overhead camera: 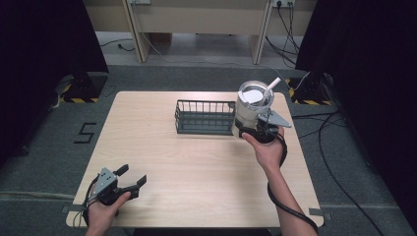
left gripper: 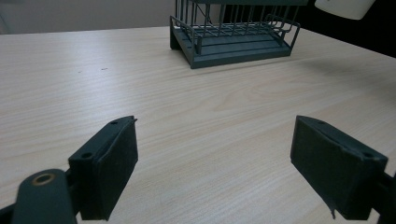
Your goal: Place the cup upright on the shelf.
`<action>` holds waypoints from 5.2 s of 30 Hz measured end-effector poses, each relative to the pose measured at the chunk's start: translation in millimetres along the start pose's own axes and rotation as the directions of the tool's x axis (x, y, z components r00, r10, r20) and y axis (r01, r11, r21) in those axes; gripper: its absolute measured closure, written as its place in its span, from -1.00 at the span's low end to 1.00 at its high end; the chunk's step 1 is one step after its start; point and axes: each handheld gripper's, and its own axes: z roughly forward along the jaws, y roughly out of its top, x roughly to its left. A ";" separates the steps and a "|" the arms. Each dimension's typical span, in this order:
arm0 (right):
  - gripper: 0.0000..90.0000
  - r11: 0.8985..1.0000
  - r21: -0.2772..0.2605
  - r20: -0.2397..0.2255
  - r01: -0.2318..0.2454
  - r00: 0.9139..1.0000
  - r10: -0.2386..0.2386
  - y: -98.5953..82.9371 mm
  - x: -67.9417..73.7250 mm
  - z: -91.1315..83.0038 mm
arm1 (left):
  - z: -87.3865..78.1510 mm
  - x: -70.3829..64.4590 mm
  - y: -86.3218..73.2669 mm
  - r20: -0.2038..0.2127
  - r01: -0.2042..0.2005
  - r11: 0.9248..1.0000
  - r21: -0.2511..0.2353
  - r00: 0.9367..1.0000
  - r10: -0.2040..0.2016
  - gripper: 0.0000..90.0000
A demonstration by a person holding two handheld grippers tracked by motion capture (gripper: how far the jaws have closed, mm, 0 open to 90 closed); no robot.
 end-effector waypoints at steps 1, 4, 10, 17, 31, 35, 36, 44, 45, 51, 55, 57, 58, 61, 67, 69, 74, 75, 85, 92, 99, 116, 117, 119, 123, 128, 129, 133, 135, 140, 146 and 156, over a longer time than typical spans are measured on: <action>-0.74 1.000 0.000 0.000 0.000 1.000 0.000 0.0 0.0 0.0 | 0.0 0.0 0.0 0.000 0.000 1.000 0.000 1.000 0.000 -0.68; -0.74 1.000 0.002 -0.001 0.003 1.000 -0.003 4.4 0.1 5.2 | -0.3 0.2 0.1 -0.001 0.001 1.000 0.000 1.000 -0.001 -0.68; -0.73 1.000 0.005 -0.004 0.001 1.000 -0.001 14.1 2.4 15.7 | -0.3 0.6 0.0 -0.001 0.006 1.000 0.000 1.000 -0.006 -0.68; -0.73 1.000 0.003 -0.006 0.004 1.000 -0.004 20.8 4.5 21.7 | -0.4 0.8 0.1 -0.001 0.009 1.000 -0.001 1.000 -0.009 -0.68; -0.73 1.000 0.004 -0.008 0.014 1.000 -0.014 35.9 7.4 32.3 | -0.1 0.8 0.0 0.000 0.012 1.000 -0.001 1.000 -0.012 -0.68; -0.73 1.000 0.003 -0.011 0.013 1.000 -0.013 41.1 8.5 36.2 | -0.3 1.1 0.1 -0.001 0.013 1.000 -0.002 1.000 -0.013 -0.68; -0.73 1.000 0.003 -0.012 0.014 1.000 -0.014 43.7 9.1 38.5 | -0.3 1.2 0.1 0.000 0.014 1.000 -0.002 1.000 -0.014 -0.68; -0.73 1.000 0.008 -0.022 0.014 1.000 -0.014 53.3 14.5 52.2 | -0.3 1.2 0.2 0.001 0.016 1.000 -0.004 1.000 -0.016 -0.68; -0.73 1.000 0.008 -0.022 0.014 1.000 -0.014 53.3 14.5 52.2 | -0.3 1.4 0.2 0.001 0.017 1.000 -0.005 1.000 -0.017 -0.68; -0.73 1.000 0.012 -0.030 0.019 0.999 -0.019 58.9 18.3 65.1 | -0.4 1.6 0.3 0.002 0.020 1.000 -0.006 1.000 -0.020 -0.68; -0.74 1.000 0.016 -0.033 0.019 0.999 -0.019 61.3 20.7 73.7 | -0.4 1.8 0.3 0.002 0.021 1.000 -0.006 1.000 -0.021 -0.68; -0.73 1.000 0.018 -0.038 0.014 0.999 -0.013 62.3 22.4 79.8 | -0.4 2.0 0.3 0.002 0.021 1.000 -0.006 1.000 -0.021 -0.68; -0.73 1.000 0.018 -0.038 0.014 0.999 -0.013 62.3 22.4 79.8 | -0.5 2.1 0.3 0.002 0.021 1.000 -0.006 1.000 -0.021 -0.68; -0.73 1.000 0.019 -0.039 0.009 0.999 -0.008 62.7 23.1 85.1 | -0.4 2.4 0.2 0.002 0.023 1.000 -0.007 1.000 -0.023 -0.68; -0.73 1.000 0.030 -0.033 0.005 0.999 -0.004 61.8 22.6 94.1 | -0.3 2.5 0.2 0.003 0.025 1.000 -0.007 1.000 -0.025 -0.68; -0.73 0.999 0.036 -0.034 0.004 0.999 -0.003 60.8 22.8 96.7 | -0.1 2.4 0.2 0.004 0.025 1.000 -0.006 1.000 -0.025 -0.68; -0.73 0.999 0.050 -0.031 0.003 1.000 -0.001 57.1 23.4 103.5 | -0.2 2.3 0.3 0.004 0.025 1.000 -0.007 1.000 -0.025 -0.68; -0.73 0.999 0.054 -0.030 -0.002 1.000 0.004 56.0 23.3 106.1 | -0.2 2.3 0.2 0.005 0.026 1.000 -0.007 1.000 -0.026 -0.68; -0.73 0.998 0.065 -0.031 -0.012 0.999 0.014 51.1 24.4 116.0 | -0.4 2.6 0.3 0.006 0.026 1.000 -0.005 1.000 -0.026 -0.68; -0.74 0.997 0.075 -0.029 -0.021 0.999 0.023 44.9 25.6 122.8 | -0.4 2.4 0.4 0.008 0.027 1.000 -0.007 1.000 -0.027 -0.68; -0.73 0.996 0.082 -0.027 -0.026 0.999 0.028 40.6 25.4 128.4 | -0.5 2.0 0.5 0.011 0.026 1.000 -0.007 1.000 -0.026 -0.68; -0.74 0.994 0.101 -0.019 -0.038 0.999 0.040 25.3 26.7 139.8 | -0.1 1.3 0.4 0.019 0.026 1.000 -0.006 0.999 -0.026 -0.68; -0.74 0.994 0.101 -0.020 -0.037 0.999 0.039 24.0 27.0 140.2 | 0.0 1.2 0.4 0.019 0.027 1.000 -0.006 0.999 -0.027 -0.68; -0.74 0.994 0.104 -0.018 -0.034 0.999 0.036 21.5 27.9 140.9 | 0.3 0.9 0.3 0.020 0.032 0.999 -0.008 0.999 -0.032 -0.68; -0.74 0.993 0.105 -0.016 -0.044 0.999 0.046 17.1 29.2 142.5 | -0.1 0.9 0.4 0.021 0.029 1.000 -0.007 0.999 -0.029 -0.68; -0.74 0.993 0.109 -0.013 -0.043 0.999 0.045 12.3 30.0 143.9 | -0.2 0.7 0.4 0.022 0.028 1.000 -0.006 0.999 -0.028 -0.68; -0.74 0.993 0.109 -0.012 -0.044 0.999 0.045 11.2 30.0 144.2 | -0.2 0.7 0.5 0.023 0.028 1.000 -0.006 0.999 -0.028 -0.68; -0.74 0.992 0.113 -0.007 -0.048 0.999 0.049 6.3 30.4 145.5 | -0.1 0.3 0.6 0.025 0.025 1.000 -0.007 0.999 -0.025 -0.68; -0.74 0.993 0.108 -0.005 -0.042 0.999 0.043 4.6 30.9 145.7 | -0.1 0.1 0.6 0.026 0.024 1.000 -0.007 0.999 -0.024 -0.68; -0.74 0.994 0.104 0.002 -0.030 1.000 0.030 3.5 32.7 146.3 | -0.1 -0.3 0.7 0.027 0.023 1.000 -0.006 0.999 -0.023 -0.68; -0.75 0.996 0.091 0.008 -0.007 1.000 0.006 0.4 36.2 146.4 | -0.5 -1.1 0.9 0.030 0.019 1.000 -0.006 0.999 -0.019 -0.68; -0.77 0.998 0.062 0.004 -0.018 1.000 0.018 -3.7 35.2 145.7 | -0.6 -1.5 1.0 0.032 0.017 1.000 -0.006 0.999 -0.017 -0.68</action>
